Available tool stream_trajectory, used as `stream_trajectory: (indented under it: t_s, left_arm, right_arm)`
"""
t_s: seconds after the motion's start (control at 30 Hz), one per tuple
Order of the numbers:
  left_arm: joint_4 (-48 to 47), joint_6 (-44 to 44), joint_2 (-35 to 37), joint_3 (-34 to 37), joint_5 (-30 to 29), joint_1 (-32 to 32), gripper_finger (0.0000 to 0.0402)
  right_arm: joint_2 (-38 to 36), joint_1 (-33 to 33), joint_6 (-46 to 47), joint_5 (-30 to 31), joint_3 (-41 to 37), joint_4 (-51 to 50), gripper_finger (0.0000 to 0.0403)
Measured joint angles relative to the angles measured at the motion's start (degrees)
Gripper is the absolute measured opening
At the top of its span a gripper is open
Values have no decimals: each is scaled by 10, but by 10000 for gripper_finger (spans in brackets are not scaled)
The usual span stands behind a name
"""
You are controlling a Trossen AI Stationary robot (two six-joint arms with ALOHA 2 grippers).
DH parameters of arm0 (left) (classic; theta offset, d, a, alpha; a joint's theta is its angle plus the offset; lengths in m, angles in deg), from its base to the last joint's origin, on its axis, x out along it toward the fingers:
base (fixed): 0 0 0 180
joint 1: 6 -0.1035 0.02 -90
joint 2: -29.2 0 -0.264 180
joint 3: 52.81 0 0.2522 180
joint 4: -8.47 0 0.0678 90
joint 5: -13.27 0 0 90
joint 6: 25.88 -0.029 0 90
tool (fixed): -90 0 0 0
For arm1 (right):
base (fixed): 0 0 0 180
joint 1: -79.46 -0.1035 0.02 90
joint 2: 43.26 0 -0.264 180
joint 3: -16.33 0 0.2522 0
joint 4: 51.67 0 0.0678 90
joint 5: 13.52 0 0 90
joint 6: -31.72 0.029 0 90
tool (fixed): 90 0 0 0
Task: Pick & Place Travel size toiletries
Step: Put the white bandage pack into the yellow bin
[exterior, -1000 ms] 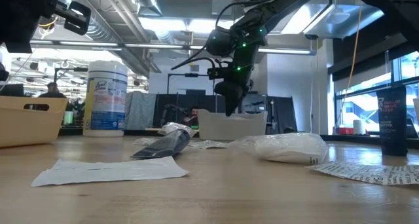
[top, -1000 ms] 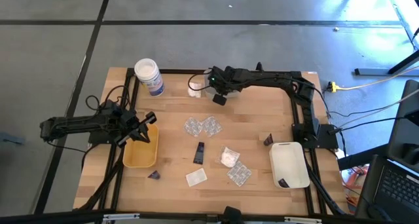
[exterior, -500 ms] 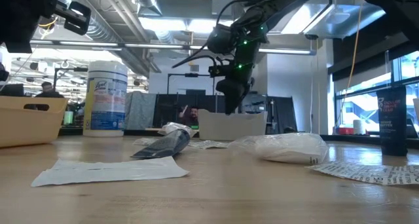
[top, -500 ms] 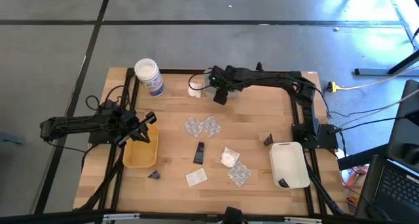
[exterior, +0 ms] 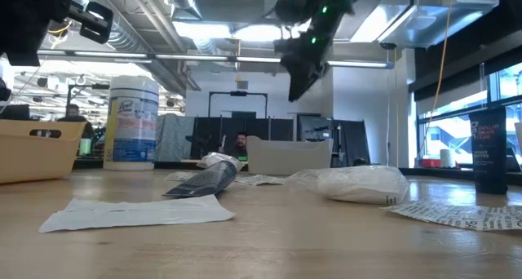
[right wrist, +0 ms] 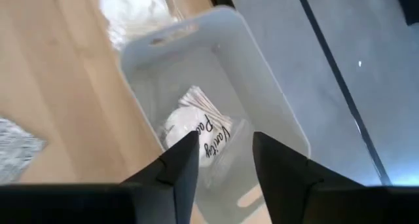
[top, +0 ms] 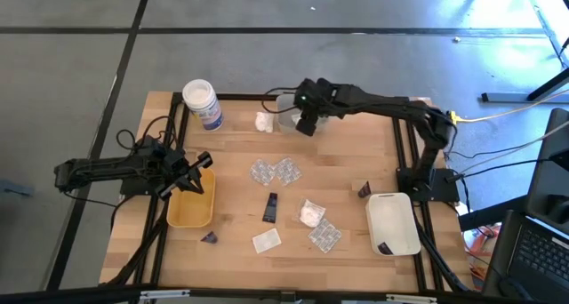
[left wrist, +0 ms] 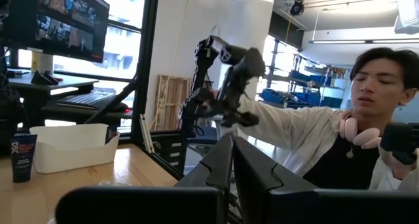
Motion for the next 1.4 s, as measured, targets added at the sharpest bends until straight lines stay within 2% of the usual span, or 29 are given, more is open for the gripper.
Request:
stream_trajectory:
  t_s: [0.43,0.83,1.4]
  left_arm:
    - [0,0,0,0,0,0,13]
    - [0,0,0,0,0,0,12]
    - [0,0,0,0,0,0,12]
  right_arm:
    - [-103,-84,29,0,0,-36,73]
    - [-124,-185,77,0,0,-106,8]
    - [-119,-319,169,12,0,-118,9]
